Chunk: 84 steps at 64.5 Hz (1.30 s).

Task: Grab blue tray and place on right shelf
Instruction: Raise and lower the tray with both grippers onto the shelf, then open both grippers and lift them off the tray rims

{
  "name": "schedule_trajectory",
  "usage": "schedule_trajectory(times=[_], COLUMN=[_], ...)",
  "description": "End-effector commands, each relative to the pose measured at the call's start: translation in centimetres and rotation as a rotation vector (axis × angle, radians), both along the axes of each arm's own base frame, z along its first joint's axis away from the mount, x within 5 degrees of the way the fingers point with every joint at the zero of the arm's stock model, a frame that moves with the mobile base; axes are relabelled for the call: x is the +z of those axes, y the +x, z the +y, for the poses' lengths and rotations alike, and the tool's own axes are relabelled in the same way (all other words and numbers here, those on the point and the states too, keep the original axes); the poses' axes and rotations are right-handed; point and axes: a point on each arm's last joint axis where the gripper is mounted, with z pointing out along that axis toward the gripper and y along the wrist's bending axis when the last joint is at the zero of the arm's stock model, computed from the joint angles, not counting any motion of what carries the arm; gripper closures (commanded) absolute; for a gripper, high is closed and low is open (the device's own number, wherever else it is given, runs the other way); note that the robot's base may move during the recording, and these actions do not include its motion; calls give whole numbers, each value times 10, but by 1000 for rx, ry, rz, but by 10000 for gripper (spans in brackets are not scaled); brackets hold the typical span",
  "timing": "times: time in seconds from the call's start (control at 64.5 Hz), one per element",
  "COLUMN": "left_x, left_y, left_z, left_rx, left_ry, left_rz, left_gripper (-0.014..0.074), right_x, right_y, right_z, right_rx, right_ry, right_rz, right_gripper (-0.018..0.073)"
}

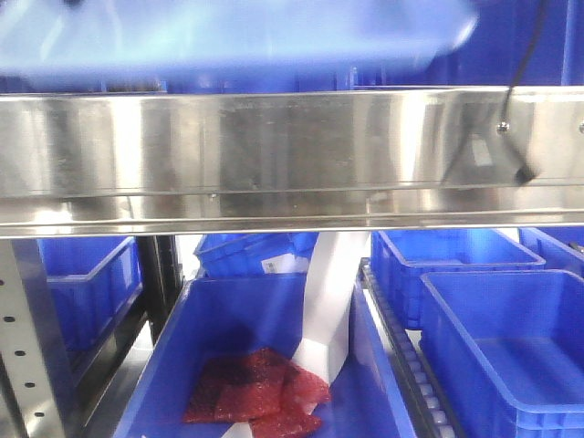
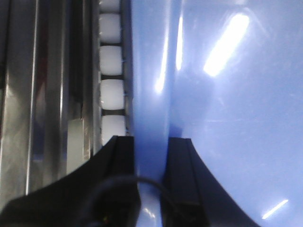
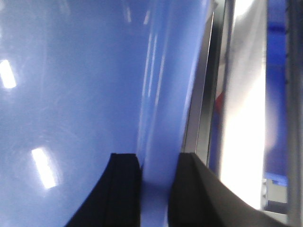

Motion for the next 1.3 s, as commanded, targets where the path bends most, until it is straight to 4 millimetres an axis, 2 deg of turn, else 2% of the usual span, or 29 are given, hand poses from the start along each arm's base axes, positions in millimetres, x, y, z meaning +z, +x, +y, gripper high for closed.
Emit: schedule_trajectory(times=[0.0, 0.124, 0.186, 0.279, 0.372, 0.465, 0.496, 0.574, 0.76, 0.884, 1.024, 1.148, 1.288], left_x=[20, 11, 9, 5, 5, 6, 7, 11, 33, 56, 73, 73, 64], left_y=[0, 9, 13, 18, 20, 21, 21, 19, 6, -15, -44, -73, -115], left_z=[2, 0, -1, -3, -3, -3, -3, -3, 1, 5, 8, 9, 15], left_rx=[6, 8, 6, 7, 8, 9, 9, 9, 4, -1, -16, -39, -69], left_ry=[1, 1, 0, -3, -7, -8, -9, -10, 5, 8, 61, 58, 24], left_rz=[-116, -123, -135, -146, -158, -170, -176, -178, -172, -211, -280, -335, -426], left_gripper=[645, 631, 577, 451, 295, 156, 132, 80, 80, 121, 217, 322, 425], right_x=[26, 15, 15, 16, 16, 16, 16, 17, 35, 57, 77, 80, 67], right_y=[4, 14, 16, 20, 22, 23, 23, 21, 7, -14, -39, -61, -88], right_z=[0, -2, -7, -15, -22, -25, -25, -24, -27, -33, -41, -48, -57], right_rx=[17, 6, -7, -29, -46, -53, -53, -52, -49, -48, -33, -13, -12], right_ry=[24, 0, 1, 5, 3, 1, 1, 11, 41, 52, 51, 37, 31], right_rz=[-151, -141, -147, -162, -161, -156, -155, -150, -170, -202, -243, -265, -279], right_gripper=[503, 495, 438, 280, 78, -61, -78, -60, -52, -52, -38, 118, 424])
